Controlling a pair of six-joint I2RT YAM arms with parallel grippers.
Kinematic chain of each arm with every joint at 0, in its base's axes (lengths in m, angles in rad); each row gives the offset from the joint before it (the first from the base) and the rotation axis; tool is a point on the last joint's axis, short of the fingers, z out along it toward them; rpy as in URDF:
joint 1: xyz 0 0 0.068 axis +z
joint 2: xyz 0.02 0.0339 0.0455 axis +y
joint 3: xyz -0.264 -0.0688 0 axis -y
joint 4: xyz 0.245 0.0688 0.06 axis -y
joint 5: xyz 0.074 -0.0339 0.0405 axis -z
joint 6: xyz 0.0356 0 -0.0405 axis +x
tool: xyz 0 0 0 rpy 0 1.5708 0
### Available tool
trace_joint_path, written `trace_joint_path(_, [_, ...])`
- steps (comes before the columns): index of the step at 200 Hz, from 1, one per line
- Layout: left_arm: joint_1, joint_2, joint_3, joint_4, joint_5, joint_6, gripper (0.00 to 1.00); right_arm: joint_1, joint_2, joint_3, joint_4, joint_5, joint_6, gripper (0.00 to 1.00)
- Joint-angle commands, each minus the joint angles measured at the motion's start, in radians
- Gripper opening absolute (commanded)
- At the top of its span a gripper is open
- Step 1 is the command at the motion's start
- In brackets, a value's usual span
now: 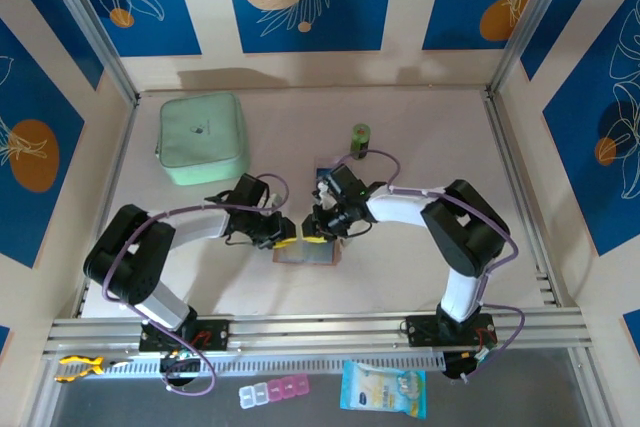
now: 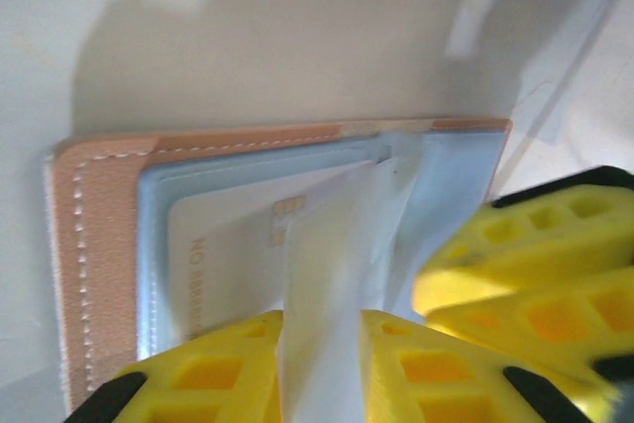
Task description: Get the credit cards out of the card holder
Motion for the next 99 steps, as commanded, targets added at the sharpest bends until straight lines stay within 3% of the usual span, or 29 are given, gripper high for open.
trace_joint_path(1, [-0.016, -0.035, 0.039, -0.035, 0.024, 0.004, 0.28, -0.01, -0.074, 0.012, -0.08, 0.056, -0.029, 0.23])
trace_joint_path(99, [-0.098, 0.032, 0.161, -0.041, 0.029, -0.007, 0.47, -0.089, -0.226, 0.01, -0.218, 0.16, -0.046, 0.23])
